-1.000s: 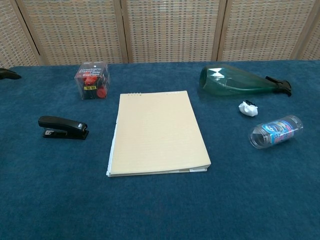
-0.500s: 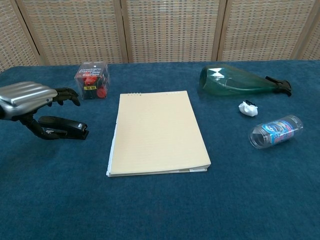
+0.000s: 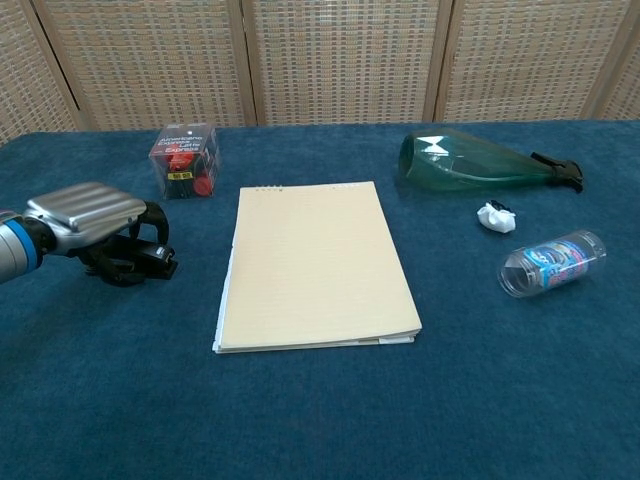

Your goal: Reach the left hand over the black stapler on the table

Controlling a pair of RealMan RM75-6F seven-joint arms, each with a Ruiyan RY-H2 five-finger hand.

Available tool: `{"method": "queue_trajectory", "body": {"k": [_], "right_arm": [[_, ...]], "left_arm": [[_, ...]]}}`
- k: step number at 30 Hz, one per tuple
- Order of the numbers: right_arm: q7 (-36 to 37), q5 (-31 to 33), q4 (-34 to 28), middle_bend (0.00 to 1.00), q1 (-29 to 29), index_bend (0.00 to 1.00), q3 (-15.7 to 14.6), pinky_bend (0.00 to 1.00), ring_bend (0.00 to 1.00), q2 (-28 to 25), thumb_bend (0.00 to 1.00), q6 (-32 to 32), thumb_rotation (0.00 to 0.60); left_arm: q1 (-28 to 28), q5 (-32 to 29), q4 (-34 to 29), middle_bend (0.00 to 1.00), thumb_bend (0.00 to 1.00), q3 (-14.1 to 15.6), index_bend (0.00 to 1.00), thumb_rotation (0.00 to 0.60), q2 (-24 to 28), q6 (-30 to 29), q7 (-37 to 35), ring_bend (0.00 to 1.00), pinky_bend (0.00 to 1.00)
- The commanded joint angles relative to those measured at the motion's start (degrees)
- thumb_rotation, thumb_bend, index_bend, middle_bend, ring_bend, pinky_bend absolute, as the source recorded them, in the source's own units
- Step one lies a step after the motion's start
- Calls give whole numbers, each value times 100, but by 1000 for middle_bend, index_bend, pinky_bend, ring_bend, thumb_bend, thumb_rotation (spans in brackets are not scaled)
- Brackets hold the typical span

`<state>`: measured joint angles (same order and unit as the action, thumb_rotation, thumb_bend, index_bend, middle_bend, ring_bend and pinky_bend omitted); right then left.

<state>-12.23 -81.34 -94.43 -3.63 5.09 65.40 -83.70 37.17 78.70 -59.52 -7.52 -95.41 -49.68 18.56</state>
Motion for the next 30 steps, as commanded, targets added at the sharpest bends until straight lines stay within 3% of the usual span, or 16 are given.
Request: {"method": "queue_trajectory", "body": {"k": [1,5,10,15,19,30], "right_arm": [[9,18,11,0,-9,0,4,0,0,2,0,15,600],[23,26,16,0,-18,0,1,0,0,7,0,31,600],[8,25,16,0,-25,0,-8,0,0,8,0,33,600],[9,13,5,0,-20,0,-20,0,0,5,0,18,600],[10,-8,-16,0,-9,0,-32,0,0,-5,0,-10,600],[56,-29,-64,0,5,0,-41,0,0,-41,0,-46,600]], "left_arm": [[14,-22,118,281,304,39,390,600,-83,-50,-17,376,367],[26,-38,186,286,304,77,394,600,-118,-59,-28,381,376],[37,-66,252,314,309,121,420,600,-171,-83,-55,410,459],[37,-53,269,431,413,169,550,600,-195,-111,-133,507,559],[19,69,264,470,422,203,597,600,-155,-314,-287,538,583],[124,401,-603,481,423,152,616,600,531,-752,-191,549,593]]}}
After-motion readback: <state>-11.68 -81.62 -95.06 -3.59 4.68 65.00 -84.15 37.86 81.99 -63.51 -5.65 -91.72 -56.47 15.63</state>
